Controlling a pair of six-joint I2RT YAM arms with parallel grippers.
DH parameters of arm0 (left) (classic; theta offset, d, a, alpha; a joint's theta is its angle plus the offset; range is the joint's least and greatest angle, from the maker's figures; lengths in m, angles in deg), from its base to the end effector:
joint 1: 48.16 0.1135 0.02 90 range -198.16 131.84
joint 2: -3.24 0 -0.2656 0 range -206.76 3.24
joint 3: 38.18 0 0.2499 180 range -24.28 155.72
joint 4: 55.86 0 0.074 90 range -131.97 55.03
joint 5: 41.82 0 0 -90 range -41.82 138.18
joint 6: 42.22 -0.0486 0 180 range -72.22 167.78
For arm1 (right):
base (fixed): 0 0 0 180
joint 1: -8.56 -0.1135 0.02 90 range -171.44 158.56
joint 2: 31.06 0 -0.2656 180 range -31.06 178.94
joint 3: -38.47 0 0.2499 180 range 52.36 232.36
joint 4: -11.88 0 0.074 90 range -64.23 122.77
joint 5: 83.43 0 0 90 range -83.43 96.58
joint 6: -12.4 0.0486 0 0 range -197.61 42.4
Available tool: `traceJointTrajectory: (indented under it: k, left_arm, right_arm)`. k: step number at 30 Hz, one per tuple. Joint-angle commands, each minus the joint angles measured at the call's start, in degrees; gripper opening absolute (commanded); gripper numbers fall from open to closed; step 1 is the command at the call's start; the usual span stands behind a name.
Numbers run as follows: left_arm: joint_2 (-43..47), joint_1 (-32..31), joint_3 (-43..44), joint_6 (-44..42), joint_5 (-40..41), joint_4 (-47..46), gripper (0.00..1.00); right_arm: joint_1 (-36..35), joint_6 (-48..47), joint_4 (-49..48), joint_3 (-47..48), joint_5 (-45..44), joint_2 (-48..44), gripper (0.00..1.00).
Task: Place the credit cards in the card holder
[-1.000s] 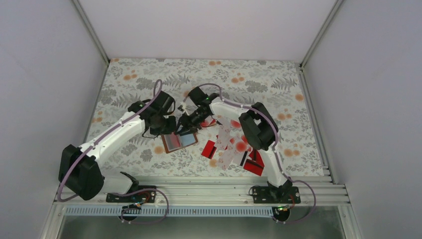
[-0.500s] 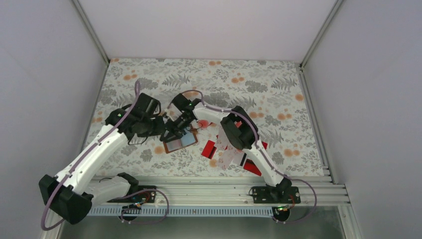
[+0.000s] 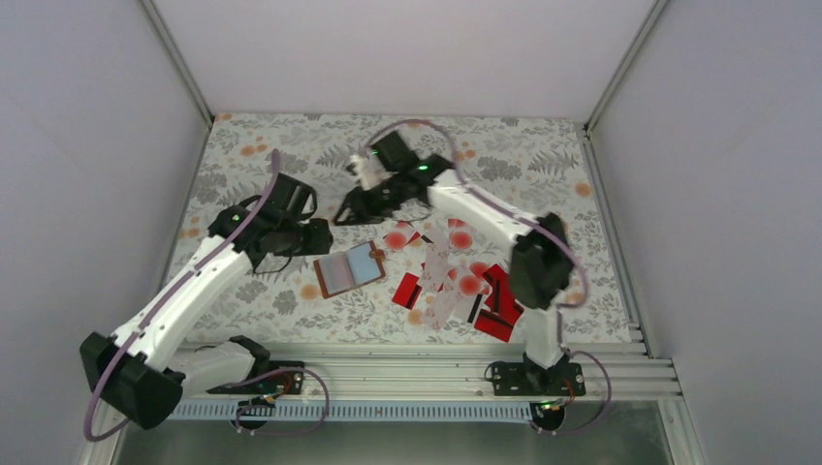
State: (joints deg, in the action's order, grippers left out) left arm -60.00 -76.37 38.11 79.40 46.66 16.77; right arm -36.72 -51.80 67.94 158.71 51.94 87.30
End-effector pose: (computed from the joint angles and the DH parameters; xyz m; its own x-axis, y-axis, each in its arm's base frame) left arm 0.1809 -0.0985 0.3014 -0.9010 -0.1114 -0.4192 0.0141 0.9584 -0.2849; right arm 0.2985 0.3506 0.2677 -0.8585 -0.4324 -0.2758 -0.4649 0.4294 0.7742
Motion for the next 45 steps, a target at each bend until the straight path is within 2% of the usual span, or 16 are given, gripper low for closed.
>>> traceJointTrajectory:
  k: [1,5,9,11,17,25,30,45]
  left_arm:
    - [-4.9,-0.3,0.6,-5.4,-7.2,-8.1,0.53]
    - [-11.0,-2.9,1.1,-6.3,-12.9,-14.4,0.53]
    - [-17.7,-6.9,2.7,-6.7,-16.5,-19.4,0.53]
    - [-21.4,-9.0,4.0,-7.3,-17.6,-20.8,0.51]
    - [-33.4,-14.2,9.4,-7.9,-20.6,-23.7,0.46]
    - [-46.6,-14.7,16.3,-8.6,-22.6,-22.4,0.24]
    - [-51.2,-15.3,19.3,-10.7,-24.7,-20.4,0.14]
    - [-50.4,-19.0,15.8,-11.8,-23.2,-19.0,0.10]
  right_arm:
    - [8.3,2.2,0.1,-17.5,-12.8,-13.0,0.43]
    - [13.9,2.5,-1.5,-32.4,-13.3,-22.3,0.48]
    - [19.1,2.9,-1.5,-42.3,-13.8,-29.7,0.51]
    - [21.7,3.3,-2.5,-46.6,-12.8,-31.8,0.56]
    - [26.3,5.5,-8.8,-57.1,-8.2,-33.7,0.57]
    - [29.2,8.4,-16.1,-60.9,-5.2,-32.8,0.57]
    - [30.7,8.0,-17.6,-62.2,-4.7,-30.6,0.56]
    - [34.4,3.0,-17.9,-62.4,-1.6,-25.6,0.56]
